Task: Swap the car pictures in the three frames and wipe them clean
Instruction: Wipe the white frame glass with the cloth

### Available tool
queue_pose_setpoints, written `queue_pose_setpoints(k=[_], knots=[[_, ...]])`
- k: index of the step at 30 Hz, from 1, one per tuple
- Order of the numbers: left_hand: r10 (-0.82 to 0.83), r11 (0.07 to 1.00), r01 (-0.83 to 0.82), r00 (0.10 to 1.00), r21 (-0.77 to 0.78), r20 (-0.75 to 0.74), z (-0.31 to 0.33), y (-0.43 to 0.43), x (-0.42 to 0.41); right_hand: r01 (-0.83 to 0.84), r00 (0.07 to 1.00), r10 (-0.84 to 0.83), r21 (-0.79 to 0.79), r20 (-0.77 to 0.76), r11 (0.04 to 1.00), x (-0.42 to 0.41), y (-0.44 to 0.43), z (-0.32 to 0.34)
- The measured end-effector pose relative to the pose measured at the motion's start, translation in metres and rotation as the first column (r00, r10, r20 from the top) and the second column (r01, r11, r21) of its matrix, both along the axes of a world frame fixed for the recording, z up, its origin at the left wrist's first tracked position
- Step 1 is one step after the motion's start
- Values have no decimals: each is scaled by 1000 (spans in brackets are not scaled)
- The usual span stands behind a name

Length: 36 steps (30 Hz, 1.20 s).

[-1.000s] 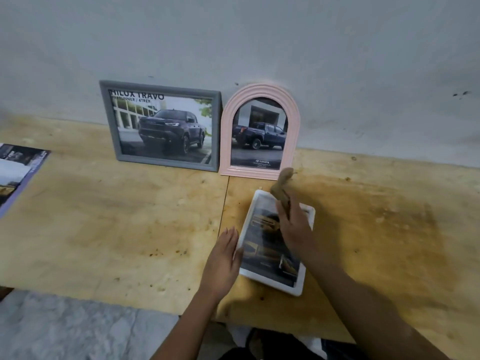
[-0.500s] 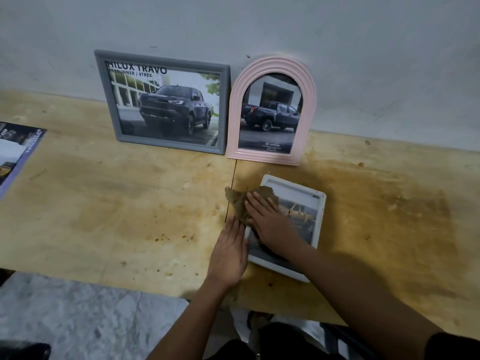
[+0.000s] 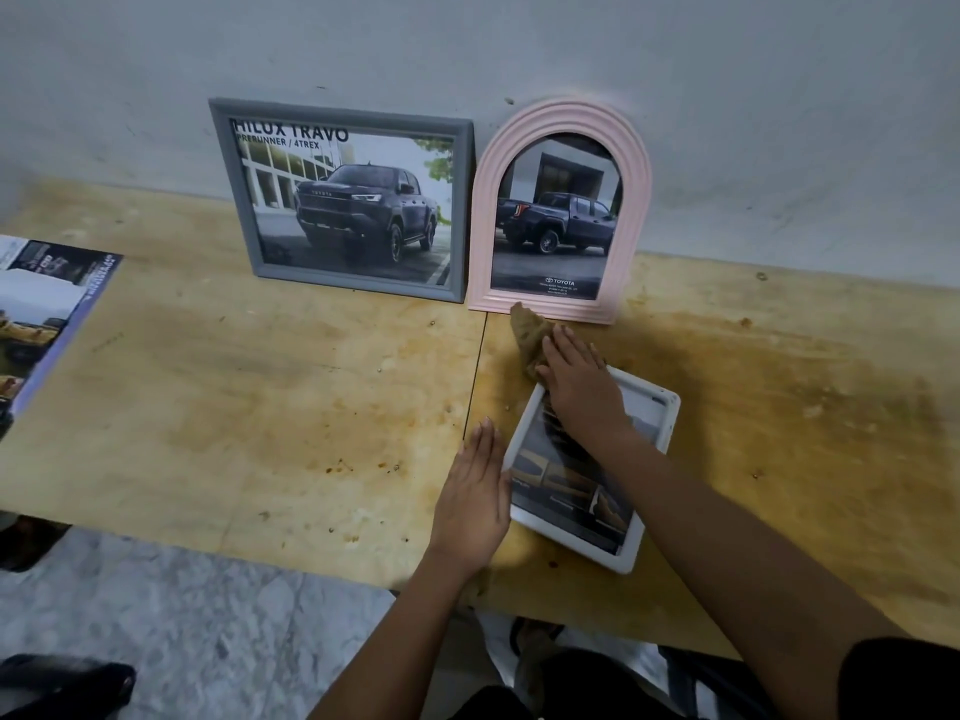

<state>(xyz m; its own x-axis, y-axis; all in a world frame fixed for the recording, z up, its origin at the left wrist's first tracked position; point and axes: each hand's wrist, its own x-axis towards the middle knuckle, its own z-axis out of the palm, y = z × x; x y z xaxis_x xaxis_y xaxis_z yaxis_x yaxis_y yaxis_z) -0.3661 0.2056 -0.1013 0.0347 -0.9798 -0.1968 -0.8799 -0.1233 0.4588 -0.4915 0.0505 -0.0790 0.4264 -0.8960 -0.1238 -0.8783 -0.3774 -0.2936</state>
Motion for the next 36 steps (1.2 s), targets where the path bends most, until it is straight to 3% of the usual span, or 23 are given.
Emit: queue_pose_setpoints(k=[5, 8, 13, 20, 25, 33, 36], knots=[[76, 996, -79, 996, -52, -54, 8, -2, -12, 44, 970, -68, 107, 233, 993, -18, 0, 1], [60, 996, -67, 992, -61, -112, 14, -25, -15, -42, 972, -3, 185, 235, 982, -26, -7, 6], [-43, 999, 42, 999, 16, 33, 11, -68, -14, -104, 975, 57, 217, 213, 970, -32, -14, 10], [-24, 1000, 24, 998, 1, 53, 6, -67, -20, 122, 920, -190, 210, 343, 970, -52, -6, 1], [-11, 999, 12, 1000, -32, 28, 3, -65, -20, 181, 940, -212, 135, 266, 974, -82, 4, 6], [-16, 1000, 18, 997, -24, 73, -1, -64, -20, 223, 975, -221, 42, -34, 974, -111, 12, 13], [-23, 1000, 24, 996, -19, 83, 0, -65, -22, 258, 966, -257, 23, -32, 966, -117, 24, 17]])
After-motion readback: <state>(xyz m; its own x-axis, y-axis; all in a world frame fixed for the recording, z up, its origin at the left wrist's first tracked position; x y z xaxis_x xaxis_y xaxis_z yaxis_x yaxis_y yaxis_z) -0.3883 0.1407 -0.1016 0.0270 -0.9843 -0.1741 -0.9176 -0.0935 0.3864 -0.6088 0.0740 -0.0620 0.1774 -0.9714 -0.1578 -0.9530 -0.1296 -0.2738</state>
